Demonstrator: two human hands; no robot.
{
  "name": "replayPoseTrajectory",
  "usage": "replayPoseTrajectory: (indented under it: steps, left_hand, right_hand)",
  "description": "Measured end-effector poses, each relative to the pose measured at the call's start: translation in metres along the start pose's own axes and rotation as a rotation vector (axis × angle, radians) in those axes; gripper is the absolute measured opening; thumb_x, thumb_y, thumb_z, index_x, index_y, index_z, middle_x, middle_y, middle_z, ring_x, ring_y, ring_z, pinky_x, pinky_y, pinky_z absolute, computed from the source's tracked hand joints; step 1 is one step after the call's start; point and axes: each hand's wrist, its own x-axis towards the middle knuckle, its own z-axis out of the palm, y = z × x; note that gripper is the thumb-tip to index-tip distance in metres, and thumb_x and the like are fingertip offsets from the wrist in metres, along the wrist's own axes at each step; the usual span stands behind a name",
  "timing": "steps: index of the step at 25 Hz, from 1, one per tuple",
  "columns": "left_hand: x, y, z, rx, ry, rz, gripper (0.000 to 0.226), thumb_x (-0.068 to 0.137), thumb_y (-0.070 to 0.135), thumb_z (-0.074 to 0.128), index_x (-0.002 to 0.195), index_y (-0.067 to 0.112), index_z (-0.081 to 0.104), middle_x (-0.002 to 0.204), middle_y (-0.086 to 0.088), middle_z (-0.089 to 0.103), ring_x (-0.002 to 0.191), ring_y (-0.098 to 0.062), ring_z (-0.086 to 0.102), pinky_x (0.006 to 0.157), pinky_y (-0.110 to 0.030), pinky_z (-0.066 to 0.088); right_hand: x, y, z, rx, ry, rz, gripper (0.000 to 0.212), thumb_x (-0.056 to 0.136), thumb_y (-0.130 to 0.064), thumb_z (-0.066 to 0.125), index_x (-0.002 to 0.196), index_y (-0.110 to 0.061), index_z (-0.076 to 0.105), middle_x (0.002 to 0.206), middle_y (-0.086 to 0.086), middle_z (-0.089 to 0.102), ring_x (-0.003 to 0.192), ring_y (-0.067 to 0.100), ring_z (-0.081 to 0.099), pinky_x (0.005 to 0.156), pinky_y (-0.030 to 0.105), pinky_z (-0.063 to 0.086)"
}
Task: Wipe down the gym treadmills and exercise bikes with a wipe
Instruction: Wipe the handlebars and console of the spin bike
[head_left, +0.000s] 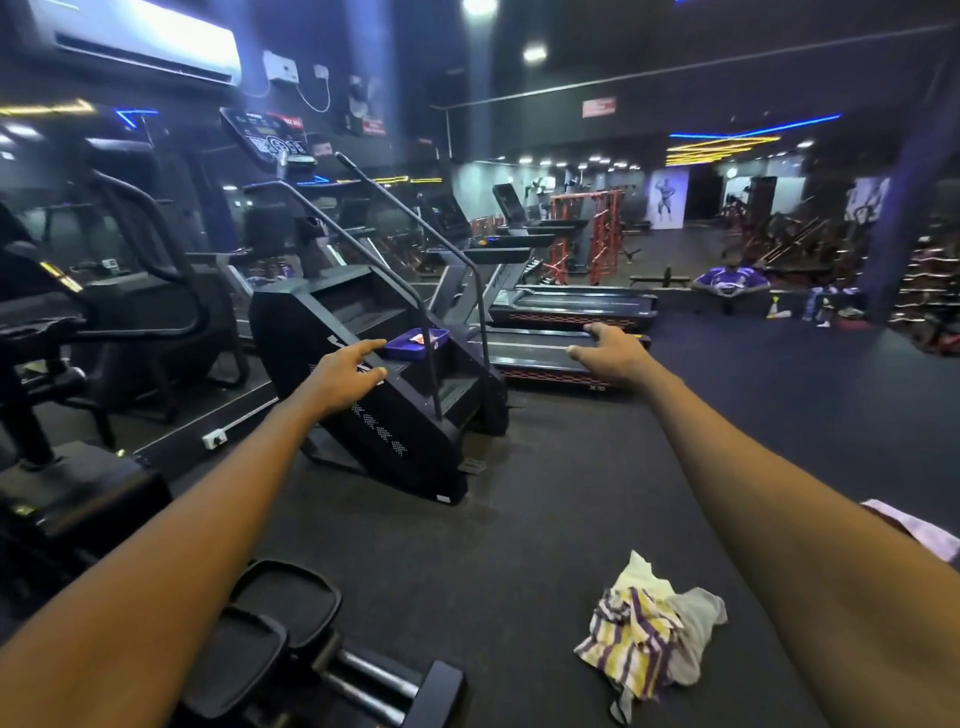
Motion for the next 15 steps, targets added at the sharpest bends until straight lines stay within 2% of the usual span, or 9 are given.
replayPoseTrajectory:
  steps: [5,9,12,15]
  left_hand:
    - [0.129,0.012,0.046,-0.007,0.002,-0.010,0.051,0.095,0.027,0.059,0.144,0.028,0.046,0.131,-0.008,0.059,0.113,-0.015,0.055,0.091,-0.025,0.037]
    - [0.231,0.005,0.075,0.005,0.006,-0.019,0.052,0.095,0.027,0.060,0.145,0.026,0.045,0.138,-0.009,0.055,0.130,-0.023,0.049,0.103,-0.032,0.037]
    - [0.320,-0.013,0.095,0.001,0.034,-0.011,0.053,0.093,0.029,0.061,0.145,0.029,0.045,0.139,-0.009,0.055,0.129,-0.023,0.051,0.108,-0.038,0.040]
    - [0.403,-0.036,0.107,0.022,0.020,-0.034,0.054,0.094,0.031,0.061,0.145,0.030,0.045,0.138,-0.011,0.056,0.128,-0.024,0.052,0.108,-0.039,0.040]
  right_hand:
    - [0.140,0.034,0.009,0.022,-0.048,-0.015,0.068,0.092,-0.039,0.058,0.150,-0.010,0.036,0.153,0.011,0.040,0.139,0.030,0.039,0.109,0.034,0.034]
    - [0.242,0.058,0.028,0.021,-0.062,-0.021,0.069,0.091,-0.039,0.058,0.149,-0.010,0.036,0.152,0.010,0.041,0.138,0.029,0.040,0.108,0.035,0.036]
    - [0.327,0.075,0.048,0.029,-0.047,-0.027,0.067,0.093,-0.038,0.058,0.149,-0.010,0.036,0.152,0.011,0.040,0.138,0.030,0.039,0.109,0.036,0.035]
    - [0.407,0.079,0.064,0.014,-0.057,-0.031,0.067,0.092,-0.039,0.059,0.149,-0.011,0.037,0.152,0.011,0.041,0.137,0.030,0.041,0.109,0.037,0.036]
